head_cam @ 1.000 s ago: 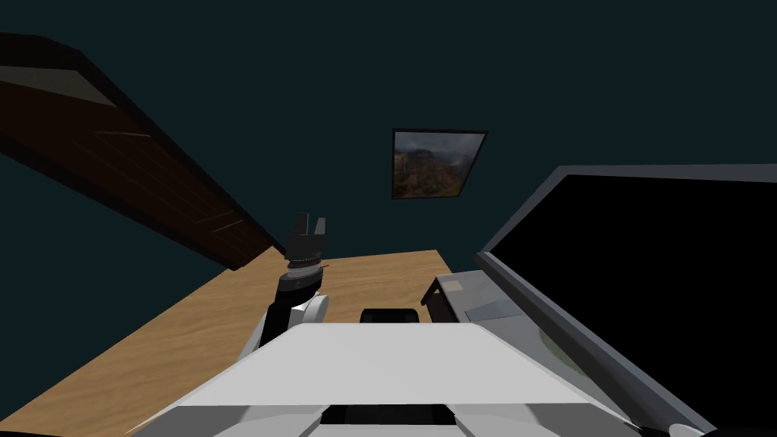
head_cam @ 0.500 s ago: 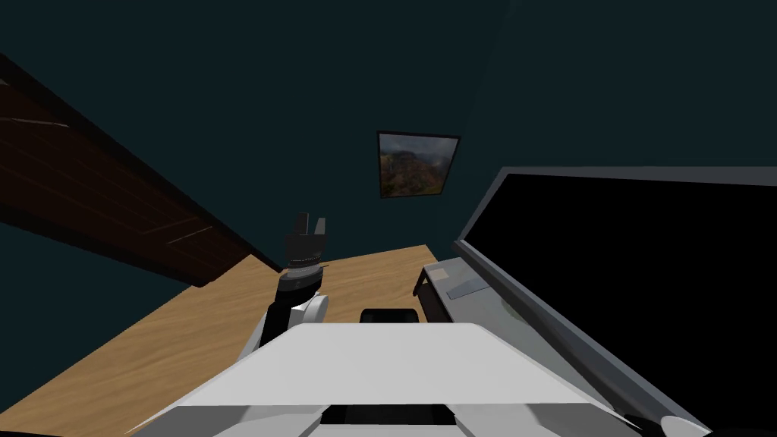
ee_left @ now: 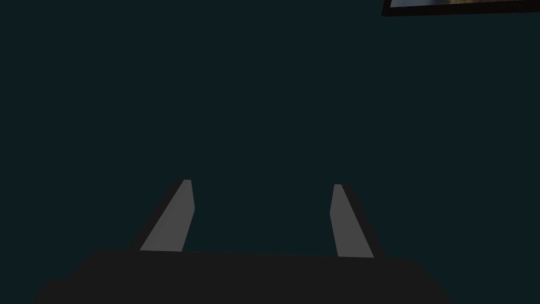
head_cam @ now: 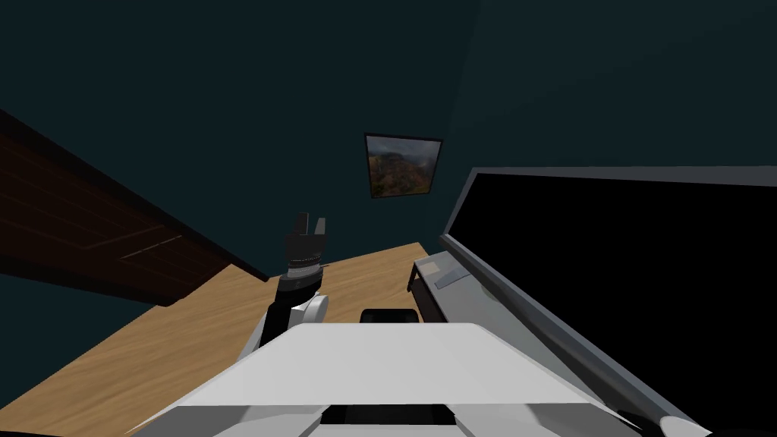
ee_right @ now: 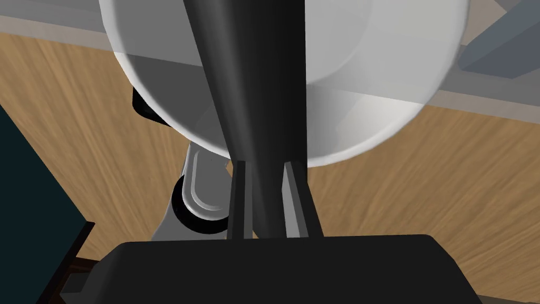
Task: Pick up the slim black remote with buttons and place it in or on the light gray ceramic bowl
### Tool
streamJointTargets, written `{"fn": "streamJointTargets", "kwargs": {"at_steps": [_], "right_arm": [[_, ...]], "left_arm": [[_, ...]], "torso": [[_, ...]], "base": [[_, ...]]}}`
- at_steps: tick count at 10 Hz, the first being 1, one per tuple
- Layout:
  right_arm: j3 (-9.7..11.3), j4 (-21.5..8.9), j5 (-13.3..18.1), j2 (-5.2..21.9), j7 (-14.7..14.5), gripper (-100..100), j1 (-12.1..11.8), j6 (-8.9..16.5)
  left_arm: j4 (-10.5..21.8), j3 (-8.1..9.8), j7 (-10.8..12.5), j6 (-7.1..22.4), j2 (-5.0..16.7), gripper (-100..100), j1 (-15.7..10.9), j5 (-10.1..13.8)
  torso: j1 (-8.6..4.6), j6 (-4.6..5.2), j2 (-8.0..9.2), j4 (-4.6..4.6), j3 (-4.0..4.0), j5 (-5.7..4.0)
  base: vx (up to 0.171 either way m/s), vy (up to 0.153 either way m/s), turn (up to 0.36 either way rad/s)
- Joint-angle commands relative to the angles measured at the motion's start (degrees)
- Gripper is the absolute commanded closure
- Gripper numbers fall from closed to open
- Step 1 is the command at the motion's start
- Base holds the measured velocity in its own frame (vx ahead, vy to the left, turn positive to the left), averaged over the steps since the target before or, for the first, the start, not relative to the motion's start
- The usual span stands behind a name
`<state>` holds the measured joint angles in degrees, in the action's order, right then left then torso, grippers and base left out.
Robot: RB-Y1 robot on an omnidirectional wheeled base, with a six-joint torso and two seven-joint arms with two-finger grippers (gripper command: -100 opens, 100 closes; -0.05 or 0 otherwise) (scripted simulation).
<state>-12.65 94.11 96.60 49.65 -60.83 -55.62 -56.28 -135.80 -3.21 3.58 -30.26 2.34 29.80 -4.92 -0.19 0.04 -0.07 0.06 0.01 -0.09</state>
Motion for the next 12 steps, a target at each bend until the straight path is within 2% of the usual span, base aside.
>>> {"fn": "streamJointTargets", "kwargs": {"at_steps": [1,5,6,7,12], "right_arm": [[0.00,0.00,0.00,0.00,0.00,-100,0.00,0.00],[0.00,0.00,0.02,0.00,0.02,-100,-0.01,0.00],[0.00,0.00,0.02,0.00,0.02,0,-0.01,0.00],[-1.64,1.37,-0.77,1.08,0.43,-100,-0.85,-1.22],[-7.40,6.17,-3.54,4.83,1.85,-100,-3.77,-5.49]], "left_arm": [[0.00,0.00,0.00,0.00,0.00,0,0.00,0.00],[0.00,0.00,0.00,0.00,0.00,0,0.00,0.00],[0.00,0.00,0.00,0.00,0.00,0,0.00,0.00],[0.00,0.00,0.00,0.00,0.00,0,0.00,0.00],[0.00,0.00,0.00,0.00,0.00,0,0.01,0.00]], "torso": [[0.00,0.00,0.00,0.00,0.00,0.00],[0.13,0.00,-0.15,-0.04,-0.09,0.04],[0.14,0.00,-0.16,-0.04,-0.10,0.04],[0.14,0.00,-0.16,-0.04,-0.10,0.04],[0.26,0.01,-0.17,-0.05,-0.11,0.08]], "base": [[-0.006,-0.005,0.004],[0.000,0.000,0.000],[0.000,0.000,0.000],[0.002,0.010,-0.079],[0.004,0.025,-0.091]]}}
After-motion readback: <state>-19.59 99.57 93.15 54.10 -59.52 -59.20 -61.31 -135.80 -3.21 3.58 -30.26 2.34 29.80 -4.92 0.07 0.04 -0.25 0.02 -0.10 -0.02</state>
